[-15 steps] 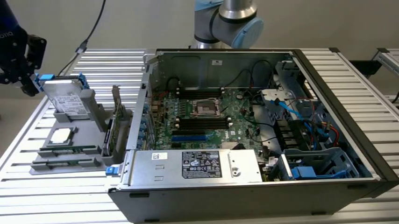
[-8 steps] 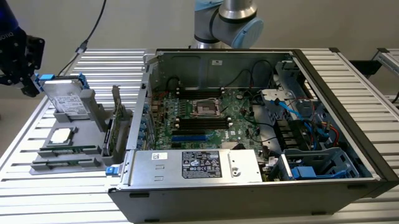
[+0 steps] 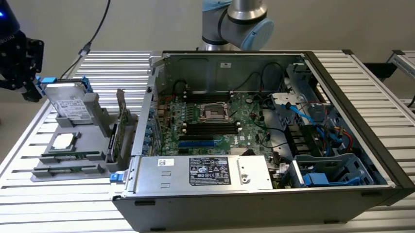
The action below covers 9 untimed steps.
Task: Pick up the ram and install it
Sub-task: 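Pick up the ram and move it above insertion slot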
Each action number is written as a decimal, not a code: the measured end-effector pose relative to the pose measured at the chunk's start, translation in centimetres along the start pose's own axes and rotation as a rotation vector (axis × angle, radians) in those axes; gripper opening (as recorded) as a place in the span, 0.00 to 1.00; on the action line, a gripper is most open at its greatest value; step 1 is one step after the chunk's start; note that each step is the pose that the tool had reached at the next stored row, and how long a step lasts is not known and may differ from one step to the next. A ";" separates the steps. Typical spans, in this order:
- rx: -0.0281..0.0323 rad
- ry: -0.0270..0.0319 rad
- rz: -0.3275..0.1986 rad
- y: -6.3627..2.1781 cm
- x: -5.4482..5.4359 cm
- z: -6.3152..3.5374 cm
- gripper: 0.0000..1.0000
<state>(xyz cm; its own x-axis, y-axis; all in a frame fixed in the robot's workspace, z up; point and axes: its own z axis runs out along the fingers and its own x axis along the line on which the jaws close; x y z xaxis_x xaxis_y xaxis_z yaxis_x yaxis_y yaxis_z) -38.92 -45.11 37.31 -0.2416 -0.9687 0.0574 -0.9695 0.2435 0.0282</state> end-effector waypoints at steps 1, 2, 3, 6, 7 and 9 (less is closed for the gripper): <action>0.0008 0.0005 -0.018 0.00 0.0 0.03 0.10; 0.0018 0.0012 -0.037 0.00 0.0 0.06 0.10; 0.0028 0.0017 -0.055 -0.01 0.0 0.09 0.10; 0.0057 0.0032 -0.108 -0.01 0.0 0.16 0.10; 0.0068 0.0038 -0.127 -0.01 0.0 0.18 0.10; 0.0089 0.0048 -0.163 -0.01 0.0 0.20 0.10</action>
<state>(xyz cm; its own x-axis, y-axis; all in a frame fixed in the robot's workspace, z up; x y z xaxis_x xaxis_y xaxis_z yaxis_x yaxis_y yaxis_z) -38.92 -45.11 37.11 -0.0807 -0.9951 0.0576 -0.9962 0.0824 0.0288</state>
